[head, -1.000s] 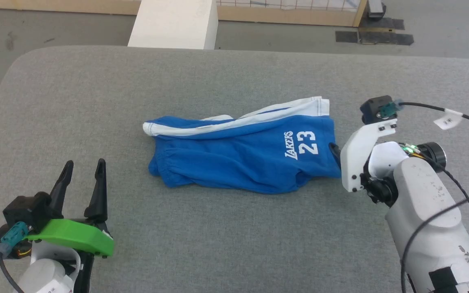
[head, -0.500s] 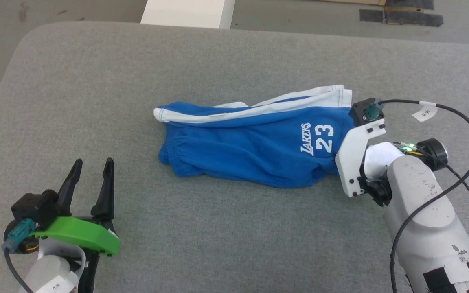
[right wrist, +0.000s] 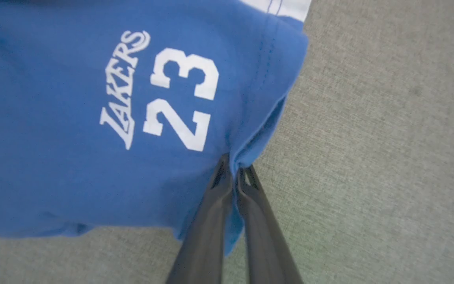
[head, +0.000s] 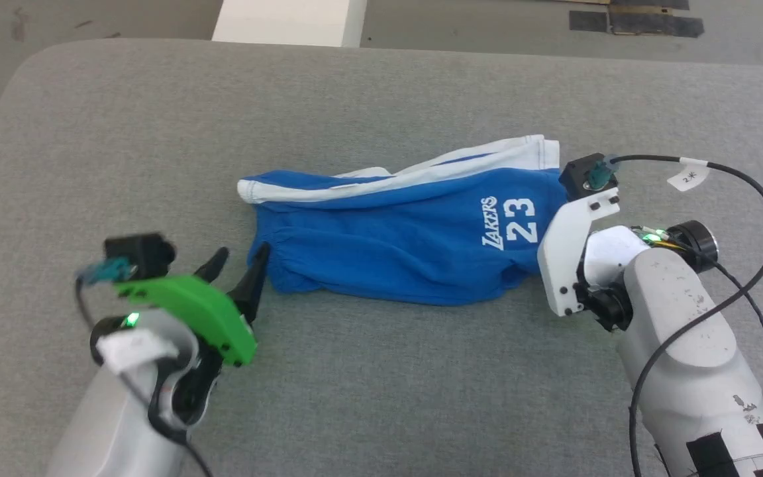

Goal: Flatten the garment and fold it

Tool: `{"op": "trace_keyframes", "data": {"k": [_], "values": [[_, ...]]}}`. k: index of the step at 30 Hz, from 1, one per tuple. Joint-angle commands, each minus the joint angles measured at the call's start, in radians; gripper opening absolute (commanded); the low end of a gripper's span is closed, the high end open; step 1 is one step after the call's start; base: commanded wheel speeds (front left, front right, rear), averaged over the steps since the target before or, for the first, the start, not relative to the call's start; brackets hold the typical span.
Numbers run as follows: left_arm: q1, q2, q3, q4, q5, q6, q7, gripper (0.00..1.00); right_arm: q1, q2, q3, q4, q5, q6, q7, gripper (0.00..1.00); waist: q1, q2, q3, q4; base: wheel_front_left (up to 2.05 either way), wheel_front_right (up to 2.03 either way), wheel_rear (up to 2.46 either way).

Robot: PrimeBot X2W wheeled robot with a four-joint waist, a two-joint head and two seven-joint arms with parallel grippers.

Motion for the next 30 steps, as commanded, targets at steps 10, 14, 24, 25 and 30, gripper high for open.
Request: {"op": "trace_keyframes", "data": {"k": [10, 14, 24, 25, 30], "values": [[-0.151, 0.082, -0.117, 0.132, 0.101, 0.067, 0.276, 1.00, -0.009, -0.005, 0.083, -0.015, 0.069, -0.002, -0.017, 0.00, 0.0000, 0.0000, 0.042, -0.060, 0.00, 0.00, 0.00], [-0.152, 0.084, -0.145, 0.199, 0.088, 0.033, 0.321, 1.00, -0.009, -0.005, 0.098, -0.018, 0.082, -0.002, -0.023, 0.00, 0.0000, 0.0000, 0.048, -0.076, 0.00, 0.00, 0.00], [-0.129, 0.060, -0.097, 0.243, 0.003, -0.018, 0.250, 0.00, 0.026, -0.005, 0.076, -0.042, 0.127, -0.002, -0.064, 0.00, 0.0000, 0.0000, 0.015, -0.083, 0.00, 0.00, 0.00], [-0.127, 0.056, -0.078, 0.241, -0.018, -0.018, 0.239, 0.00, 0.037, -0.005, 0.069, -0.051, 0.138, -0.002, -0.075, 0.00, 0.0000, 0.0000, 0.005, -0.082, 0.00, 0.00, 0.00], [-0.070, 0.067, -0.015, 0.183, -0.094, -0.024, 0.227, 0.00, 0.179, -0.005, -0.001, -0.180, 0.204, -0.002, -0.118, 0.00, 0.0000, 0.0000, -0.057, -0.076, 0.00, 0.00, 0.00]]}}
